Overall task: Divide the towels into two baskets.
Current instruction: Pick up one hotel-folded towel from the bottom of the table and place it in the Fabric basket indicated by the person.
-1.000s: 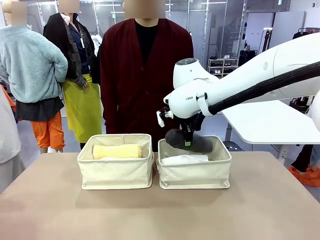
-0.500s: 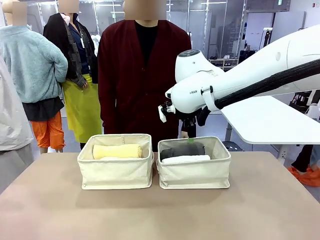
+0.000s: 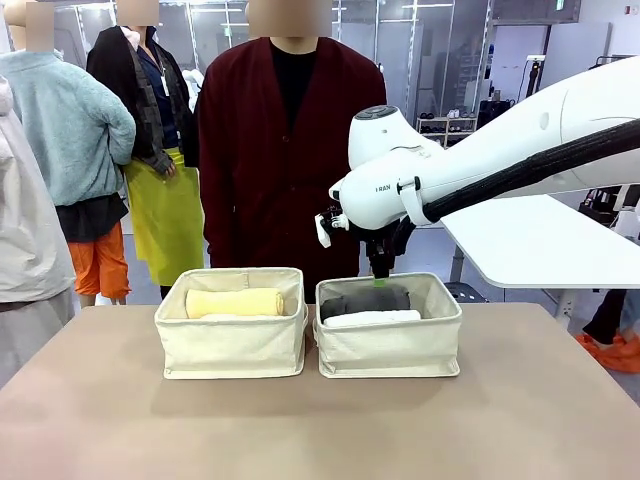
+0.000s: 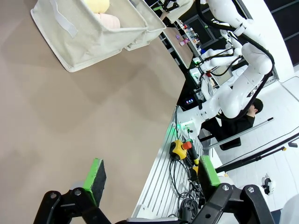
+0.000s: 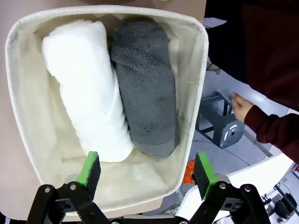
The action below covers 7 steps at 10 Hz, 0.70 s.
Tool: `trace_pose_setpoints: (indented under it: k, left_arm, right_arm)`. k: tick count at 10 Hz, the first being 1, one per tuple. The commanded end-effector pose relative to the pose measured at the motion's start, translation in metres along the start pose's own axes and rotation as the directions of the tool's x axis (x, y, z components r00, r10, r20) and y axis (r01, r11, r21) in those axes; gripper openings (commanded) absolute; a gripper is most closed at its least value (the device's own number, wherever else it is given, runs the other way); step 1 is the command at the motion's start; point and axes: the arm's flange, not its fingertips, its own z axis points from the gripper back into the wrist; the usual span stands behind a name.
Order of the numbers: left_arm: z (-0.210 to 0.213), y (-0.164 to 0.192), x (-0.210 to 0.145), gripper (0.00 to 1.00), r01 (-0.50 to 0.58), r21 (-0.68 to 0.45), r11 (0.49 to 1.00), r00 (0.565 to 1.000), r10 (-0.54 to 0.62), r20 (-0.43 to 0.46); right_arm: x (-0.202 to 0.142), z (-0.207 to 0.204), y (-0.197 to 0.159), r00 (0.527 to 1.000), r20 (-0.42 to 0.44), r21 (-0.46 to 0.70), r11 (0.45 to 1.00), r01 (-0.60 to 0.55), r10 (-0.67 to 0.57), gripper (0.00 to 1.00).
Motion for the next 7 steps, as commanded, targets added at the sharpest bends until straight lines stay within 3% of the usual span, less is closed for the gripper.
trace_pose_setpoints:
  k: [1, 4, 5, 6, 7]
  left_arm:
    - [0.003, -0.004, -0.002, 1.00, 0.006, 0.005, 1.000, 1.000, -0.006, -0.011]
    - [0.003, -0.004, -0.002, 1.00, 0.006, 0.005, 1.000, 1.000, -0.006, -0.011]
    - [0.003, -0.004, -0.002, 1.00, 0.006, 0.005, 1.000, 1.000, -0.006, -0.011]
    - [0.003, -0.004, -0.002, 1.00, 0.006, 0.005, 1.000, 1.000, -0.006, -0.011]
    - [0.003, -0.004, -0.002, 1.00, 0.006, 0.005, 1.000, 1.000, -0.006, -0.011]
  right_arm:
    - [0.000, 0.002, -0.001, 1.000, 0.002, -0.004, 1.000, -0.004, 0.004, 1.00]
    - [0.000, 0.002, -0.001, 1.000, 0.002, -0.003, 1.000, 0.000, 0.000, 1.00]
    - [-0.020, 0.024, 0.013, 0.983, 0.170, 0.174, 0.984, 0.043, -0.073, 1.00]
    - [-0.053, 0.039, 0.027, 0.963, 0.223, 0.255, 0.963, 0.089, -0.148, 1.00]
    - [-0.084, 0.052, 0.044, 0.945, 0.245, 0.266, 0.952, 0.152, -0.219, 1.00]
